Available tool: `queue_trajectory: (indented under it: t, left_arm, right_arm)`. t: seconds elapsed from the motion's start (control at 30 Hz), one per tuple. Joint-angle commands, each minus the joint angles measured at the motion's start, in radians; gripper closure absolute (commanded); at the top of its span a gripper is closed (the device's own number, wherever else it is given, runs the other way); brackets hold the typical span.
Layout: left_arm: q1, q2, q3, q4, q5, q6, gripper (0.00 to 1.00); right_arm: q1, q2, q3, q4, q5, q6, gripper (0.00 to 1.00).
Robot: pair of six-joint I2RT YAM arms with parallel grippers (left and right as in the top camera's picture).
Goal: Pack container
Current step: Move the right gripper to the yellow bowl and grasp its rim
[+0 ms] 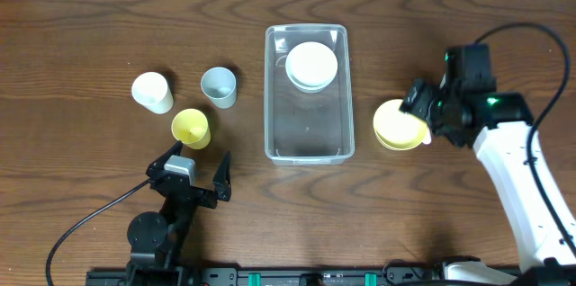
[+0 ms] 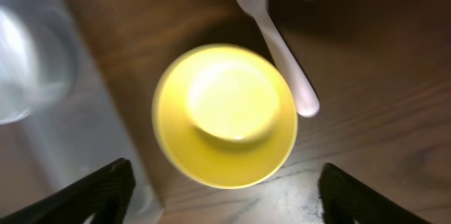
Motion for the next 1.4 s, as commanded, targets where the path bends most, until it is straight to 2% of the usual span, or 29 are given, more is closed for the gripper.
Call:
queue_trajectory:
  t: [0.0, 0.13, 0.4, 0.53, 0.6, 0.83, 0.9, 1.13, 1.37]
  left_arm:
    - [0.005, -0.005, -0.029, -0.014, 0.007, 0.006, 0.02]
    - [0.005, -0.005, -0.029, -0.014, 0.007, 0.006, 0.02]
    - [0.005, -0.005, -0.029, -0.014, 0.007, 0.006, 0.02]
    - [0.005, -0.005, -0.029, -0.014, 0.007, 0.006, 0.02]
    - [0.005, -0.005, -0.029, -0.014, 0.007, 0.006, 0.02]
    - [0.005, -0.005, -0.029, -0.014, 0.007, 0.006, 0.02]
    - [0.005, -0.005, -0.029, -0.014, 0.007, 0.006, 0.02]
    - [0.005, -0.005, -0.029, -0.014, 0.007, 0.006, 0.02]
    - [0.005, -0.005, -0.029, -0.014, 0.007, 0.006, 0.02]
  right_arm:
    - [-0.012, 0.010, -0.103, 0.063, 0.014, 0.022, 0.20]
    - [-0.012, 0.010, -0.225, 0.187, 0.015, 0.032, 0.25]
    - [-0.012, 0.010, -0.397, 0.394, 0.015, 0.034, 0.49]
    - [-0.012, 0.011, -0.452, 0.455, 0.016, 0.034, 0.50]
    - [-0.012, 0.012, -0.476, 0.484, 0.014, 0.034, 0.54]
    - [-0.012, 0.013, -0.489, 0.531, 0.014, 0.033, 0.83]
    - [-0.012, 0.013, -0.489, 0.553, 0.014, 0.034, 0.89]
    - [-0.012, 0.001, -0.435, 0.555, -0.002, 0.010, 0.99]
    - [-0.012, -0.073, -0.294, 0.457, -0.016, -0.038, 0.99]
